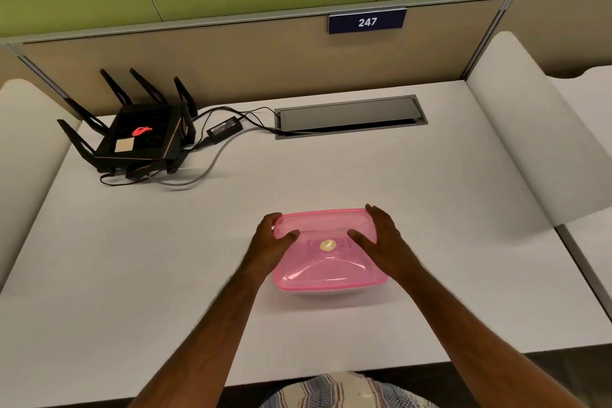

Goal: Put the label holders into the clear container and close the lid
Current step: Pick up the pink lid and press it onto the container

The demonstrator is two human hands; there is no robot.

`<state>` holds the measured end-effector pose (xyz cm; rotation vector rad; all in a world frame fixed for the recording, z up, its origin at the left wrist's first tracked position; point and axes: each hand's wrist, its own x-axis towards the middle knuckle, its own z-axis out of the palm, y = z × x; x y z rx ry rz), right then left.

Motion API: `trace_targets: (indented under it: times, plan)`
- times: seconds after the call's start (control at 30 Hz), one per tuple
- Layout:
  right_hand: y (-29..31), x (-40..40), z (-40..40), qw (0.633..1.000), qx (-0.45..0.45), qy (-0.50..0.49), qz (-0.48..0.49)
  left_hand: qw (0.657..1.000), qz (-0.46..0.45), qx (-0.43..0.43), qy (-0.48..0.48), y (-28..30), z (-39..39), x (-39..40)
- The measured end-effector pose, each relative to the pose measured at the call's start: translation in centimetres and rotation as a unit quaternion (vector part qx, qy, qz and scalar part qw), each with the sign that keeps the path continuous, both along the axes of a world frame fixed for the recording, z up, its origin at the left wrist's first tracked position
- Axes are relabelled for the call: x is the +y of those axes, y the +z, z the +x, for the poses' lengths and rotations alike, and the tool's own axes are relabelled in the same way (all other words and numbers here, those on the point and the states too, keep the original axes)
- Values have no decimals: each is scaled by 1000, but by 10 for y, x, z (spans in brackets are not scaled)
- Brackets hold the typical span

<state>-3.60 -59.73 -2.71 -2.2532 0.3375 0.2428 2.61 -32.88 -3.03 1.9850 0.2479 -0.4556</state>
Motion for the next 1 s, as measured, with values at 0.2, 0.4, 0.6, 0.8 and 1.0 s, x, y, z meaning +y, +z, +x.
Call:
trace_targets:
  times: [0.2,0.4,0.6,0.8,1.0]
  plan:
    - [0,0,-4,999,-7,-12,33,999,-23,16,-16,7,2,0]
    - [3,1,-7,998,-19,-27,54,998,-54,18,-3,6,1,0]
    - [-1,8,-14,995,-42,-31,79,998,-52,25,-5,3,1,0]
    - [-9,19,-15,996,-82,-37,0,999,-32,25,-11,1,1,0]
    - [-12,16,-15,995,-88,-44,8,999,-30,31,-11,0,4,-2]
